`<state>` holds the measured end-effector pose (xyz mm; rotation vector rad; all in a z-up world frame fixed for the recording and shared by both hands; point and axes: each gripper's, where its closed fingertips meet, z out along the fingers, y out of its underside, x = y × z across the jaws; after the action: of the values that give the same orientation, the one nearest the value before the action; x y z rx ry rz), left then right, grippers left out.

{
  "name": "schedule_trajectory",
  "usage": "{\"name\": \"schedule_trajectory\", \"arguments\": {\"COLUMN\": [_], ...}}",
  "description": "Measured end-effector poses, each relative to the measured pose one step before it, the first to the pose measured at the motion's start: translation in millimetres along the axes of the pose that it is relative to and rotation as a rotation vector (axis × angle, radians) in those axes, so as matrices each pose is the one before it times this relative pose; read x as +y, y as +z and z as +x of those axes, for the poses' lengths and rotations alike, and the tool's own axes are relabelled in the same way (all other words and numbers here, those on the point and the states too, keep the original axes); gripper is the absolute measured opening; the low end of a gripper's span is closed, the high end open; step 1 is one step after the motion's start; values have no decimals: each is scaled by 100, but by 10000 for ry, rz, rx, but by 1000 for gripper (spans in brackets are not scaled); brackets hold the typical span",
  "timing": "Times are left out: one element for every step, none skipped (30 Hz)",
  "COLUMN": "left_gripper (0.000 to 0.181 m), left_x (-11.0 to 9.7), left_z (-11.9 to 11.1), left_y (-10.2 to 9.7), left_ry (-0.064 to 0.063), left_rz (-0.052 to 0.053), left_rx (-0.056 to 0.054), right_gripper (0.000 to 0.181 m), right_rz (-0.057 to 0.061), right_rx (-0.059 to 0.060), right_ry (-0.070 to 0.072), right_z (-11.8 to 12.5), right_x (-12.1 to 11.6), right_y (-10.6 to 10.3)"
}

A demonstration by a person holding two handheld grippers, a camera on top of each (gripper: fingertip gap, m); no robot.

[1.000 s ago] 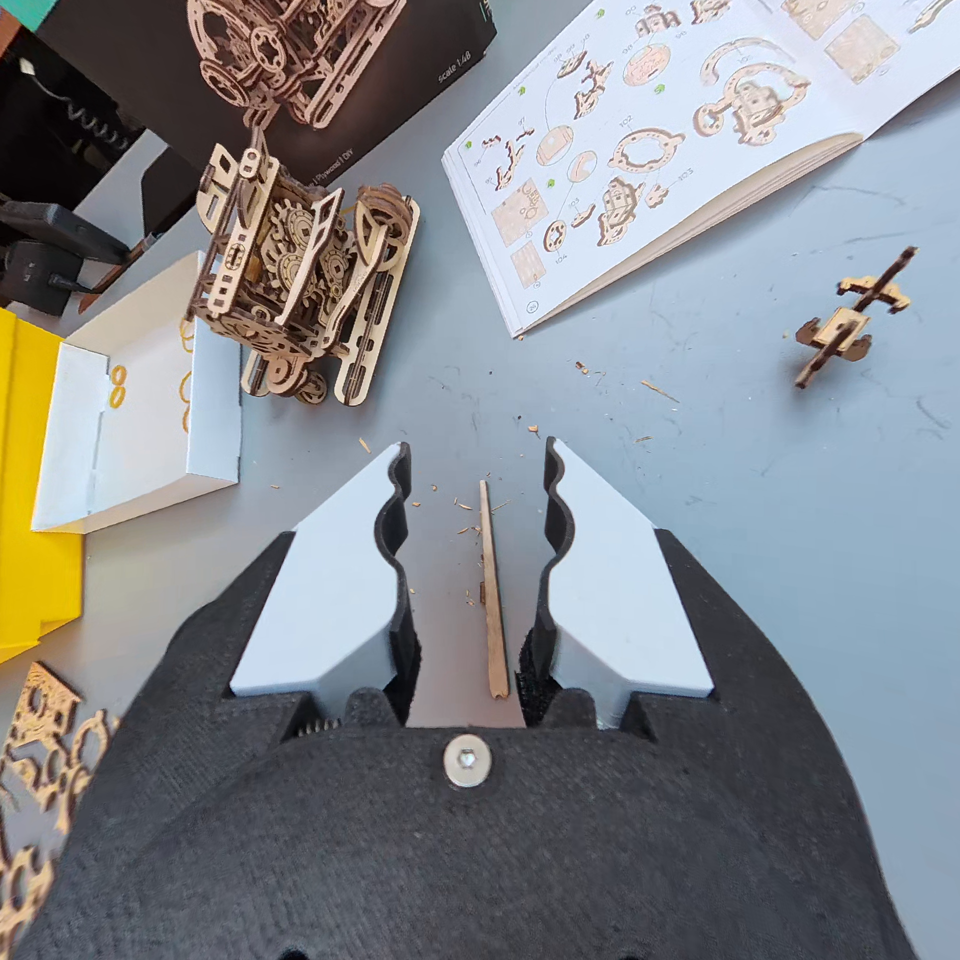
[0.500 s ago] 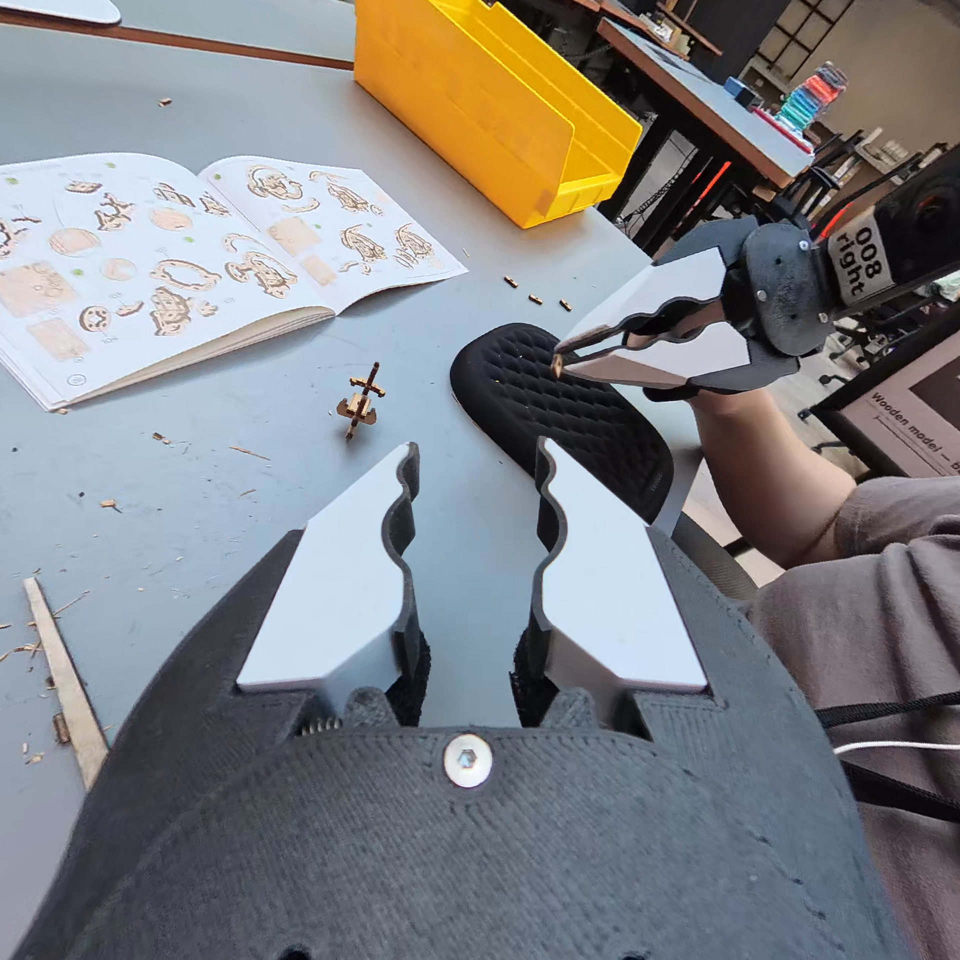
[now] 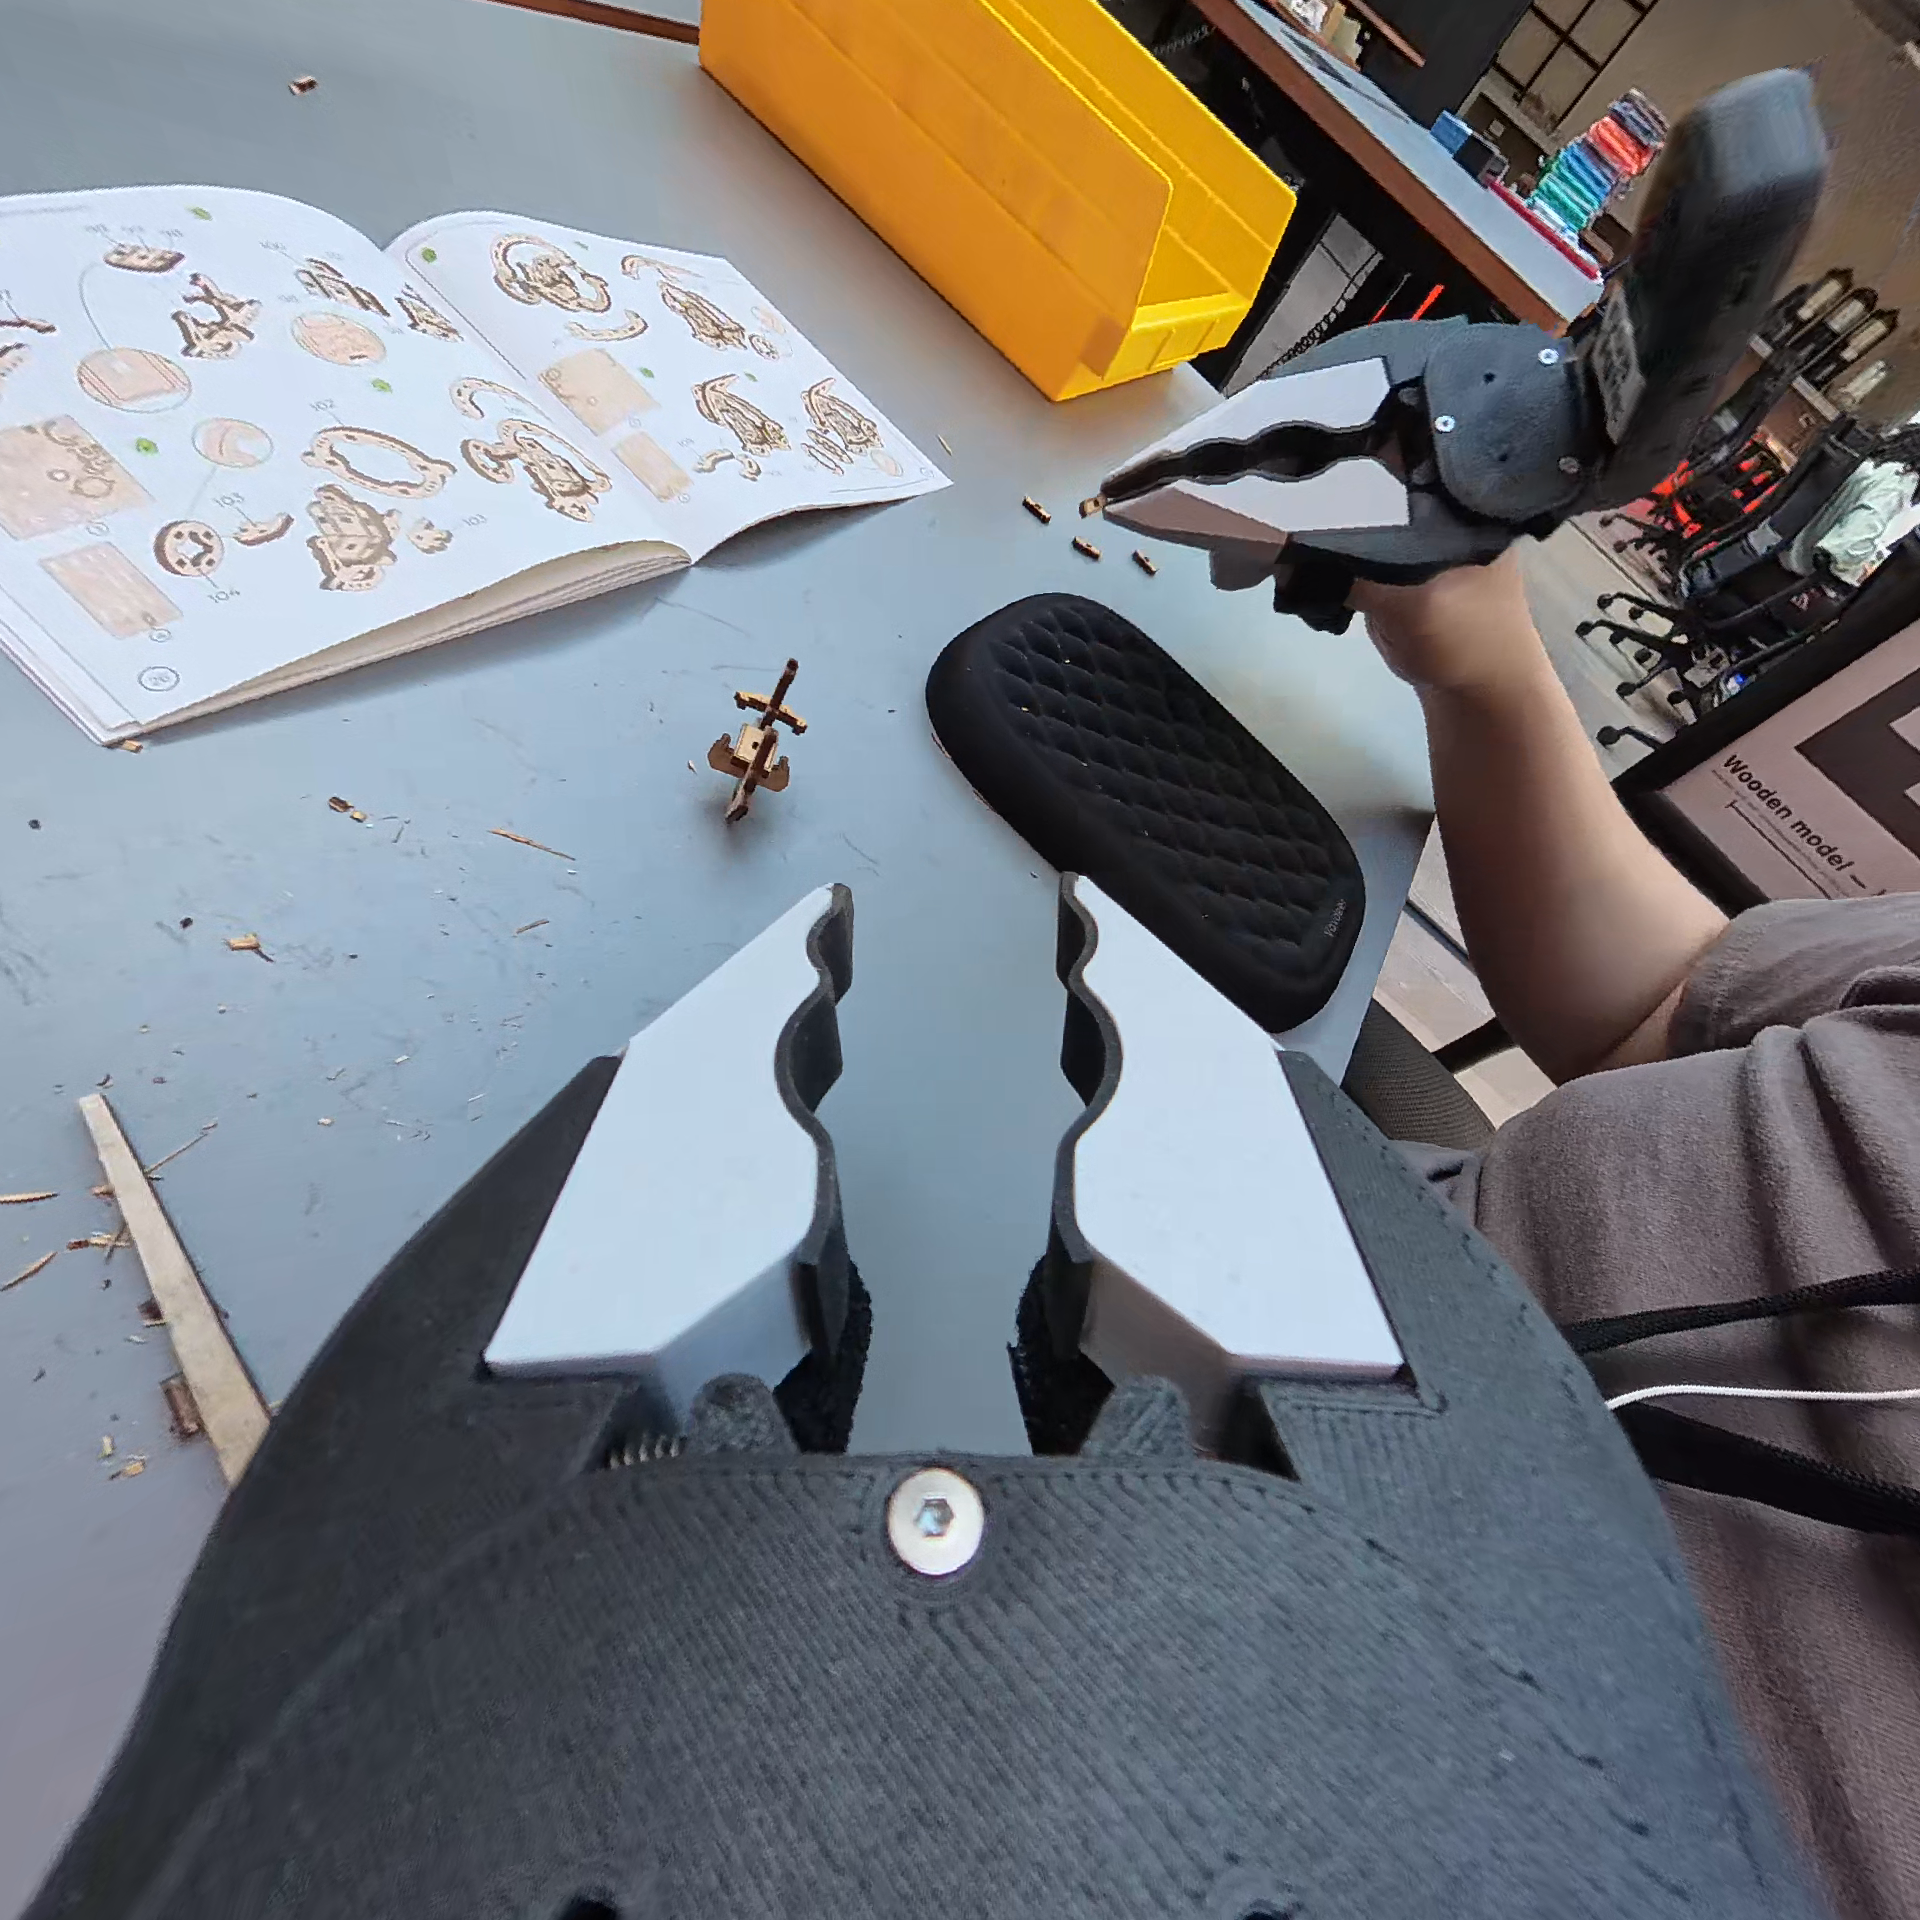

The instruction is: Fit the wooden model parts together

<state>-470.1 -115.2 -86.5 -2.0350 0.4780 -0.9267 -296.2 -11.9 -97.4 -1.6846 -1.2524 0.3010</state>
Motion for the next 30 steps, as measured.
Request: {"name": "schedule_trajectory", "arguments": {"left_gripper": [37,37,37,37,37,37,36,36,36,36,36,36,36,36,36,35,34,34,33,33,33,32,31,31,30,30,29,29,29,29], "left_x": [-10,-17,-20,-40,-59,-67,-125,-192,-237,-269,-289,-290,-247,-201,-162,-155,-185,-246,-344,-431,-450,-450,-405,-407,-394,-379,-377,-443,-530,-666], "left_z": [-192,-178,-186,-220,-220,-238,-276,-351,-426,-439,-452,-510,-625,-648,-587,-482,-273,-20,90,60,29,9,-40,-103,-71,-50,-89,-88,-95,-53], "left_y": [-114,-74,-34,-20,-29,-45,-86,-130,-176,-193,-204,-191,-172,-126,-59,0,70,121,169,180,196,225,270,289,331,336,318,279,261,219], "left_ry": [-31,-33,-22,-16,-11,-5,6,18,9,0,10,46,88,124,140,106,61,25,-26,-71,-82,-65,-44,-78,-103,-108,-104,-67,-35,-8], "left_rz": [35,21,11,11,11,1,23,57,67,65,58,48,29,-4,-16,-25,-18,-1,30,56,51,25,-3,-23,-45,-100,-138,-161,-168,-143], "left_rx": [-5,-9,-15,-36,-52,-58,-73,-100,-116,-101,-92,-123,-190,-211,-159,-90,48,202,280,279,253,248,240,229,269,294,264,232,187,161], "right_gripper": [3,3,3,3,3,3,3,3,3,3,3,3,3,3,3,3,3,3,3,3,3,3,3,3,3,3,3,3,3,3], "right_rz": [-601,-388,-125,153,317,260,108,47,25,19,39,70,109,123,90,78,103,111,98,125,168,149,108,122,160,66,-119,-189,-132,-24], "right_rx": [138,27,-136,-166,-206,-248,-173,-138,-199,-206,-165,-229,-323,-329,-268,-286,-313,-231,-192,-213,-142,-79,-74,-147,-252,-184,-44,-58,-85,-53], "right_ry": [626,539,392,245,100,-19,-105,-182,-230,-228,-229,-212,-178,-144,-97,-121,-153,-115,-106,-141,-150,-161,-208,-225,-246,-218,-171,-179,-164,-156], "right_z": [1293,903,335,-59,-376,-590,-501,-427,-482,-455,-317,-371,-466,-428,-282,-285,-300,-146,-78,-108,-19,80,87,-41,-232,-127,135,161,172,276], "right_x": [1966,1435,771,33,-489,-665,-631,-669,-715,-793,-853,-926,-975,-977,-880,-818,-785,-738,-649,-642,-634,-534,-375,-281,-258,-91,174,227,84,-119], "right_y": [-63,78,106,38,0,72,190,286,352,392,414,435,490,541,615,659,688,684,672,636,572,530,508,517,507,507,505,479,417,337]}}
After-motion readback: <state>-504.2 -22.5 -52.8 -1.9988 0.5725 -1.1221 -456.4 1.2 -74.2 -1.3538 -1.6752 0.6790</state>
